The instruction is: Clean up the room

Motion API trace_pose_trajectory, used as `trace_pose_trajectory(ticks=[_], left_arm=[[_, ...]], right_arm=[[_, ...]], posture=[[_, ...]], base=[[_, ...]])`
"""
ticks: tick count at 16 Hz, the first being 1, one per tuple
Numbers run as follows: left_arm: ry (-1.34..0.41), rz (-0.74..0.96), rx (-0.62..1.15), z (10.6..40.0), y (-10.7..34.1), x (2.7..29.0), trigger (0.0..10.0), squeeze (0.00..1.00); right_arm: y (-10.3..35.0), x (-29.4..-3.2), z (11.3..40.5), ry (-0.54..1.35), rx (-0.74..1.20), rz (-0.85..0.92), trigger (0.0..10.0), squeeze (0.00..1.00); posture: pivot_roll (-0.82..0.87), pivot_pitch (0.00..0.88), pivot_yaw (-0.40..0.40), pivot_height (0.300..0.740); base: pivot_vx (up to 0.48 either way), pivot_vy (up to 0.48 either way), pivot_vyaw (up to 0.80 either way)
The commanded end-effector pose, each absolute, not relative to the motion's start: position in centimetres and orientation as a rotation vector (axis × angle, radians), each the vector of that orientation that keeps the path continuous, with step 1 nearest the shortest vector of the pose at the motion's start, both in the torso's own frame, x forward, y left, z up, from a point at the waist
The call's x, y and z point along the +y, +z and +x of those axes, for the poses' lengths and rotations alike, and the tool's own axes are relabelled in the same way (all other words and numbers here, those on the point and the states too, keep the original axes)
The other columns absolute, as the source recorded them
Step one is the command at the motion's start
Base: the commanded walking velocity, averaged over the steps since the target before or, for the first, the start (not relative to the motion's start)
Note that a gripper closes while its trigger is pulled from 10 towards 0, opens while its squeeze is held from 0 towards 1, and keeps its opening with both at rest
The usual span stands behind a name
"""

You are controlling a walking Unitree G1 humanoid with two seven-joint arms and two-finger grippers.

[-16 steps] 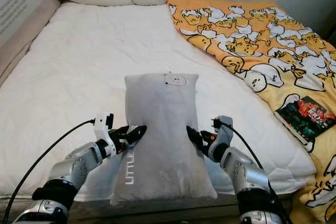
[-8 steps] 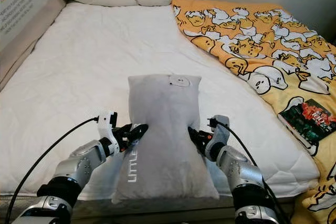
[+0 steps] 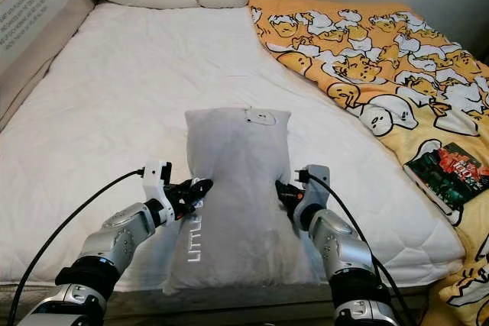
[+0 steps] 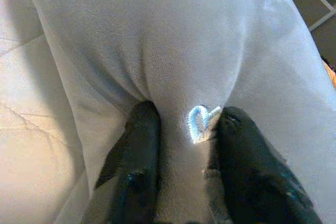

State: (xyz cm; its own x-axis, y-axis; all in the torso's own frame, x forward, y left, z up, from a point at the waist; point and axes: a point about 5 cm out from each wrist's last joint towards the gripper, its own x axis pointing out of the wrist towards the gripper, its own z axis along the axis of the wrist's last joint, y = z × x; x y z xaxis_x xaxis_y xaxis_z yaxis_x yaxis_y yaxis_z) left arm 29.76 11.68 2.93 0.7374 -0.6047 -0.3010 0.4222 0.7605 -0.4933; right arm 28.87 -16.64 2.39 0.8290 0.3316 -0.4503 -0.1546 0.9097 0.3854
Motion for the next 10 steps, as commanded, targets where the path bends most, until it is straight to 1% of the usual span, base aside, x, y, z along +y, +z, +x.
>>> trace_pose_trajectory(ticks=[1, 3, 6, 7, 10], left_arm=[[-0.576, -0.371, 0.455, 30.2, 3.5, 11.1, 0.0, 0.00], [-0.573, -0.364, 0.430, 30.4, 4.1, 11.0, 0.0, 0.00], [-0.601, -0.365, 0.364, 30.5, 5.7, 10.5, 0.0, 0.00], [-0.611, -0.362, 0.339, 30.6, 6.3, 10.2, 0.0, 0.00], [-0.649, -0.323, 0.277, 30.2, 8.2, 9.6, 0.0, 0.00]], right_arm=[[2.9, -16.3, 29.0, 0.268, 0.514, 0.351, 0.0, 0.00], [3.5, -16.1, 29.1, 0.268, 0.489, 0.376, 0.0, 0.00], [5.2, -15.8, 29.3, 0.220, 0.406, 0.399, 0.0, 0.00], [6.0, -15.5, 29.4, 0.234, 0.352, 0.436, 0.0, 0.00], [7.8, -15.1, 29.5, 0.201, 0.273, 0.409, 0.0, 0.00]], posture=[[0.03, 0.000, -0.034, 0.740], [0.03, 0.000, -0.032, 0.740], [0.03, 0.000, -0.031, 0.740], [0.03, 0.000, -0.029, 0.740], [0.04, 0.000, -0.028, 0.740]], base=[[0.000, 0.000, 0.00], [0.000, 0.000, 0.00], [0.000, 0.000, 0.00], [0.000, 0.000, 0.00], [0.000, 0.000, 0.00]])
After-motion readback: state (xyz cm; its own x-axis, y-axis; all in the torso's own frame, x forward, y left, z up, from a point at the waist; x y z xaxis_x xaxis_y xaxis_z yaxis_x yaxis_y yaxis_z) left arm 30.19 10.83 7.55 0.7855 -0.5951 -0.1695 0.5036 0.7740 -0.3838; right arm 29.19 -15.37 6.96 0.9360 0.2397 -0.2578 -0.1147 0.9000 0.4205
